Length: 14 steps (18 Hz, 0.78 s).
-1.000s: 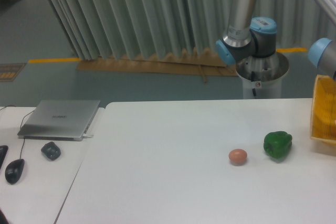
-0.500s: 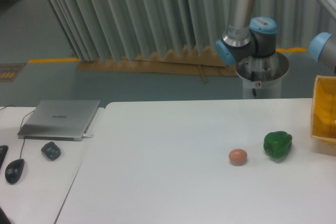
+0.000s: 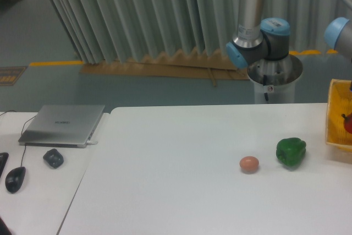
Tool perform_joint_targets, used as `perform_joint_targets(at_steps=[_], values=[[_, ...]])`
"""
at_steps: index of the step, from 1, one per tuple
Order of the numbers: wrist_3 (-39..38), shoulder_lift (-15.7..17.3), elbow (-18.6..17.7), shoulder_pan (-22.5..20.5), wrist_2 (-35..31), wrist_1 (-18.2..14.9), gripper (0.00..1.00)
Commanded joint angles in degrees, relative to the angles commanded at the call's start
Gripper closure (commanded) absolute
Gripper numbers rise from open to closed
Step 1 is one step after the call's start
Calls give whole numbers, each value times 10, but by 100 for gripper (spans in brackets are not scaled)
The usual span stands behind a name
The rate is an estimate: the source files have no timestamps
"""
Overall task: Place the red pepper on the table
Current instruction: 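Grasp the red pepper in the crate and lift it, then carry the red pepper out of the crate and lower it to the table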
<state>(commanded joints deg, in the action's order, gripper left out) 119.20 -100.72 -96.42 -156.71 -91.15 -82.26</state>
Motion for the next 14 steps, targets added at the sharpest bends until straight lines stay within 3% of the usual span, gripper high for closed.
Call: perform_joint_targets(at_steps=[4,10,14], values=[[-77,2,28,33,10,-18,60],[-236,-2,51,96,25,-11,60],[-330,-8,62,125,34,25,60]])
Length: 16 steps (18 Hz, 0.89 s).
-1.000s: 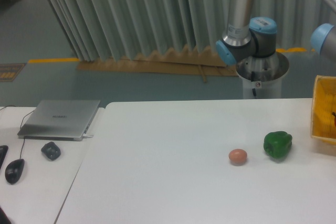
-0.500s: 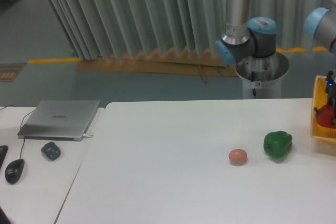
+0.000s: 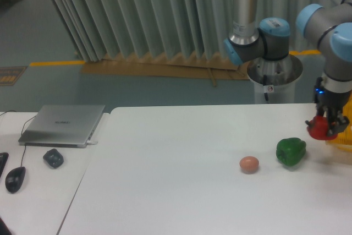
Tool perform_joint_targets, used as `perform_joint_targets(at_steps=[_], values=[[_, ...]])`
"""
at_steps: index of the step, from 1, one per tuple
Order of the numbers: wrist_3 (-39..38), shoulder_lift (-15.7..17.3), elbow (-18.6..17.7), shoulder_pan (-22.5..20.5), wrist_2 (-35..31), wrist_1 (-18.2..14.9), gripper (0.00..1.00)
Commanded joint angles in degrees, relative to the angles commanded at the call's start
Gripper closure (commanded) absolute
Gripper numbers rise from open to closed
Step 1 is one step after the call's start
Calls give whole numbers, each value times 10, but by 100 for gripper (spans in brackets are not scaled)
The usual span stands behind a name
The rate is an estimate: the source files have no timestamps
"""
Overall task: Place the red pepper on the table
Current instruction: 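Carry the red pepper out of the crate and lower it to the table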
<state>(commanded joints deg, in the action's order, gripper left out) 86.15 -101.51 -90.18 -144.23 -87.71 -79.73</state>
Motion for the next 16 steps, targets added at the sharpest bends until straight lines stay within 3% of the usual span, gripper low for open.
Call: perform_joint_targets(at_steps=[4,7,14,16], values=[[-67,-11,13,18,0,29,65],[-140,-38,23,54,-3,72,65],[-147,-84,23,93,-22,79,65],[-165,-96,23,105,-39,104,65]])
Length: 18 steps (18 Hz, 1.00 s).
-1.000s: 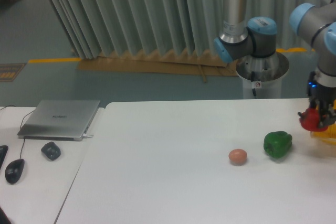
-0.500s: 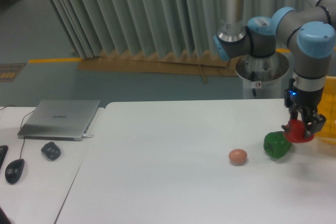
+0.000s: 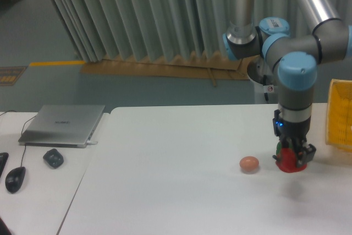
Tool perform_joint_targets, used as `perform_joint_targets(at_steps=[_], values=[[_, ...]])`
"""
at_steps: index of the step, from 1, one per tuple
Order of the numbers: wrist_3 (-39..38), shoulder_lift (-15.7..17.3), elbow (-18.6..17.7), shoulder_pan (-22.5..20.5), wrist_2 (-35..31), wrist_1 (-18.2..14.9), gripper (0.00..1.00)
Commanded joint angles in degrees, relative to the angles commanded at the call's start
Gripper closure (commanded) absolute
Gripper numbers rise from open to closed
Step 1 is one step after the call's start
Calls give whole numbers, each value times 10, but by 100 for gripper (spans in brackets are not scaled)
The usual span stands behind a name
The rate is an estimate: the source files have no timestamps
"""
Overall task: Place the red pepper on the table
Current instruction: 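Carry the red pepper out of the crate and lower it to the table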
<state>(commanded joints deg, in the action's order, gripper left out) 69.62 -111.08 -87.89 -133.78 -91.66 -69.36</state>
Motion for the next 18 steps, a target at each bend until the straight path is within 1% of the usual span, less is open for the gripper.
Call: perform_joint_targets(at_steps=[2,6,8,9,11,18], values=[[-4,-8,-1,11,-16,10,65],[-5,-25,0,11,-21,22,65],[-5,-34,-2,19,-45,35,64],[-4,-34,-3,20,-46,35,64],[-5,-45,-2,21,-48,43,64],[-6,-55,-1,22,-56,57,64]])
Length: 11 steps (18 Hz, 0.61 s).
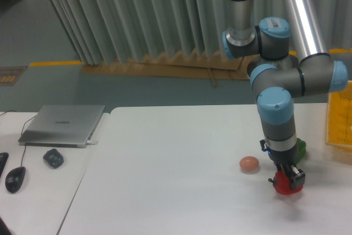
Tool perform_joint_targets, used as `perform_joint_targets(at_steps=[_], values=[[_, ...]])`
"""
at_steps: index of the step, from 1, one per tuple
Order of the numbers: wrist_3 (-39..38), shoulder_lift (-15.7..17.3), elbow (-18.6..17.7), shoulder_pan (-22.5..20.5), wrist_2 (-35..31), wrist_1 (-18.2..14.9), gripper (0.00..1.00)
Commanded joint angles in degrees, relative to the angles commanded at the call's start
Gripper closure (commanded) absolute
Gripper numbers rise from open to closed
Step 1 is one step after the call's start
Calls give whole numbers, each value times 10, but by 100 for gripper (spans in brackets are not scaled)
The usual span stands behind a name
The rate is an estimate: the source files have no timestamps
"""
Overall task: Place the red pepper on the table
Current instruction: 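Open the gripper to release the red pepper on the table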
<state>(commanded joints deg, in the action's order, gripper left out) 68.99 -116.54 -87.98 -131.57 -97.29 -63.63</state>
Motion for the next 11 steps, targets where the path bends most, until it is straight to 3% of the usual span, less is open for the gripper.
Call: perform_joint_targets(at_steps=[7,9,10,11], values=[[0,-11,3,4,-13,4,62],[0,-10,3,4,-14,4,53],[0,-10,3,4,-16,4,43],[3,-9,3,5,-23,5,0]])
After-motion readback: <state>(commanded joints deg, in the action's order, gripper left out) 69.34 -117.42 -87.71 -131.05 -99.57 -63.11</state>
